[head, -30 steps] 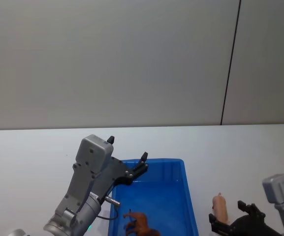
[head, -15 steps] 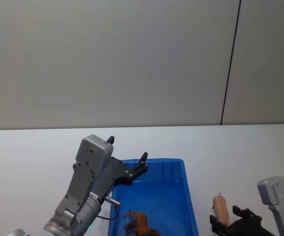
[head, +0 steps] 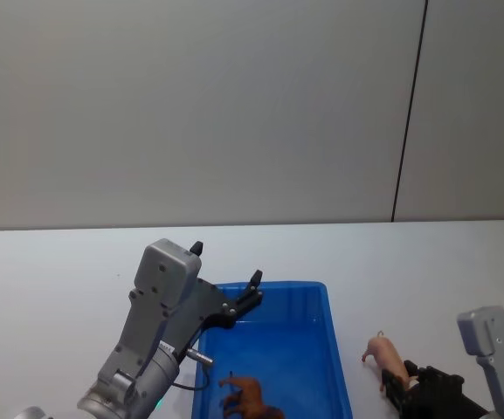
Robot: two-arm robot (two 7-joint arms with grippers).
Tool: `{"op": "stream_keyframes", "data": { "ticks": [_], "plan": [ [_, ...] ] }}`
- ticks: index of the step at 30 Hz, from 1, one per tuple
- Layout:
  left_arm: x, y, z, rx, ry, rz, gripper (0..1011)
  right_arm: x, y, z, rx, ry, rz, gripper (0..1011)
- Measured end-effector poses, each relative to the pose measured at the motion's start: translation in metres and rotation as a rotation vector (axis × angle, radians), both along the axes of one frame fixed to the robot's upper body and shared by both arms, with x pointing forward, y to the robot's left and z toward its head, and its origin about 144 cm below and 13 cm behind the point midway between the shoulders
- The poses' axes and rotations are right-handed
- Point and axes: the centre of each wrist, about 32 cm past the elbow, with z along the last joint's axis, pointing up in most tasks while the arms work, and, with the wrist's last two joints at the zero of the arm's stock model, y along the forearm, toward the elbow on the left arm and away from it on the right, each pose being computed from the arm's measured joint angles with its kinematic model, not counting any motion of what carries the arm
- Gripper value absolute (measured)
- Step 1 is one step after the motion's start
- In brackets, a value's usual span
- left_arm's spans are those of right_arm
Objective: Pick up the two dolls from the table and place them into the box.
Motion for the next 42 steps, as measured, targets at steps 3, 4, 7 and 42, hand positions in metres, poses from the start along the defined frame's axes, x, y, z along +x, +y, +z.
{"op": "stream_keyframes", "data": {
  "ticks": [3,4,7,42],
  "plan": [
    [0.000,0.000,0.000,0.000,0.000,0.000,1003,0.000,-0.001,0.001,0.001,-0.013,-0.004,355],
    [0.000,0.000,0.000,0.000,0.000,0.000,1003,0.001,-0.001,0.001,0.001,-0.017,-0.005,352],
    [0.000,0.000,0.000,0.000,0.000,0.000,1003,0.001,-0.001,0.004,-0.002,-0.043,-0.006,355],
    [0.000,0.000,0.000,0.000,0.000,0.000,1003,0.031,0.034,0.074,0.106,-0.194,0.287,526]
  ]
}}
